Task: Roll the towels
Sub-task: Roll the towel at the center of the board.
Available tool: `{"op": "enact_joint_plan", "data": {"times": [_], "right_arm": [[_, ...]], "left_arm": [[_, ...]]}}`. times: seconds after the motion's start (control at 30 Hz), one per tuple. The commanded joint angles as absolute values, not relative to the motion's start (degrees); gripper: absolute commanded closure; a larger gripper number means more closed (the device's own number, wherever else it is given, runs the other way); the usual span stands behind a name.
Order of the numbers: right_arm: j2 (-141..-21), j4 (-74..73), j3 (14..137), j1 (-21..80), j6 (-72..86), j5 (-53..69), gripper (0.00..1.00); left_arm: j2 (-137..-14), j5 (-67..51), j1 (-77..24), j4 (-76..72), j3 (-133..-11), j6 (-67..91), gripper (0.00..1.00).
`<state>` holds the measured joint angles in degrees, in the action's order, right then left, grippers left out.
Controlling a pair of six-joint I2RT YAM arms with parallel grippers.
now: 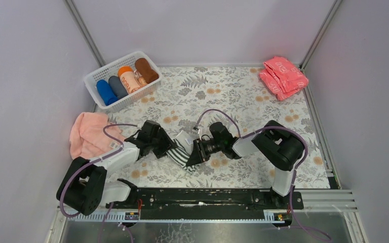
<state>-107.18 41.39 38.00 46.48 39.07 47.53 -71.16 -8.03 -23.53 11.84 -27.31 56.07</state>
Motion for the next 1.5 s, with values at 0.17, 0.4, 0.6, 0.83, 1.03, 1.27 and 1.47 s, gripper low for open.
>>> {"op": "enact_joint_plan", "data": {"times": [0.17, 0.4, 0.6, 0.83, 1.03, 1.27, 1.47], "right_arm": [[-98.64, 13.93, 38.98, 48.02, 29.84, 35.76, 0.77], [-86.16, -4.84, 46.20, 55.73, 20.52, 13.41, 0.44], [-81.40, -13.56, 52.40, 65.32, 15.50, -8.00, 0.27], [-85.88, -16.83, 60.14, 76.91, 10.51, -25.01, 0.19], [-94.66, -17.72, 65.33, 81.63, 6.29, -32.04, 0.16], [-104.54, -18.82, 65.23, 82.27, 6.40, -33.83, 0.19], [-107.10, -17.75, 61.52, 82.25, 7.30, -29.56, 0.31]], "left_arm": [[-74.30, -4.27, -23.62, 14.25, -24.80, 52.65, 0.64], [-74.06, -3.98, -23.90, 16.87, -26.49, 51.69, 0.64], [-74.05, -3.86, -24.22, 18.42, -27.70, 51.24, 0.63], [-74.32, -3.73, -24.44, 19.35, -28.37, 50.96, 0.62], [-74.42, -3.69, -24.52, 19.85, -28.97, 50.80, 0.61], [-74.61, -3.56, -24.52, 20.21, -29.36, 50.55, 0.61], [-75.66, -3.34, -24.52, 20.22, -29.85, 50.28, 0.60]]}}
